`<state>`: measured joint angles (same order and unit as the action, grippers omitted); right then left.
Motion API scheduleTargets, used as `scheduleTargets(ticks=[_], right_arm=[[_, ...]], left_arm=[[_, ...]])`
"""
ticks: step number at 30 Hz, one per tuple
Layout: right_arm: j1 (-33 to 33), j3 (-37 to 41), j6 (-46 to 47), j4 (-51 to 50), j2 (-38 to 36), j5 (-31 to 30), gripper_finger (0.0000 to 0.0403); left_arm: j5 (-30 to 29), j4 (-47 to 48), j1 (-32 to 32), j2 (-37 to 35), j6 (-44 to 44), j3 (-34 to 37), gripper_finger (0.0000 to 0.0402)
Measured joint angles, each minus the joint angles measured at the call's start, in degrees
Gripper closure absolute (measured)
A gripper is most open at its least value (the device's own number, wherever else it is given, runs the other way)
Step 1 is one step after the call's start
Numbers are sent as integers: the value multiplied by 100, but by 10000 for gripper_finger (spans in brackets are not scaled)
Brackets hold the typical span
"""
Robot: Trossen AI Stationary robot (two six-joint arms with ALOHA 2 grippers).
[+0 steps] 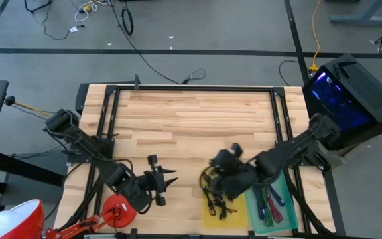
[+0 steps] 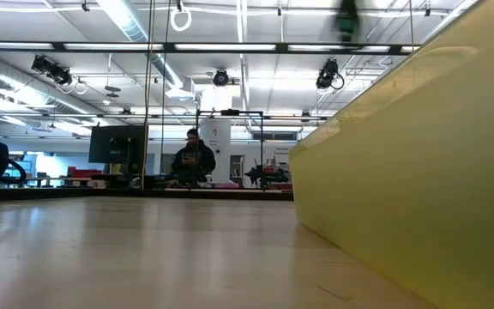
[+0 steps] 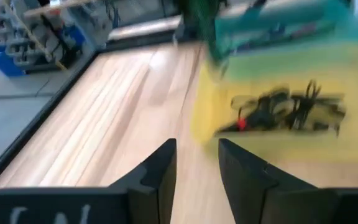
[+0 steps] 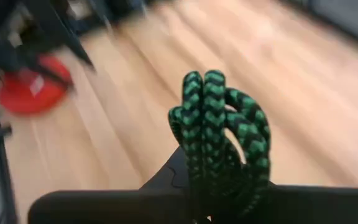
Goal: Pick & Place USB Port
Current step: Put the green pattern charger cable into the blue bin
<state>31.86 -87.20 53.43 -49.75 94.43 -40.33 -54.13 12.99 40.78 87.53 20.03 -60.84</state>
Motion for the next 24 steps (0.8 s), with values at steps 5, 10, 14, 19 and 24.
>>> scheduleTargets(ticks=[5,10,14,19,24], right_arm=[[478,-2,2019,-2048,-345,886,388],[1086,-2,4098,-3231,-539,1904,388],[1550,-2,4998,-3385,-505,2654,388],[2106,-2,5869,-3543,-372,3179,388],[2557,0,6675,-3876,-207,3439,388]], left_arm=[[-11,1036,201,0,932,2,288],[-8,1758,337,0,1816,2,295],[-6,2088,436,0,2139,2,296],[79,2390,541,0,2469,2,296],[140,2503,639,0,2673,4,296]])
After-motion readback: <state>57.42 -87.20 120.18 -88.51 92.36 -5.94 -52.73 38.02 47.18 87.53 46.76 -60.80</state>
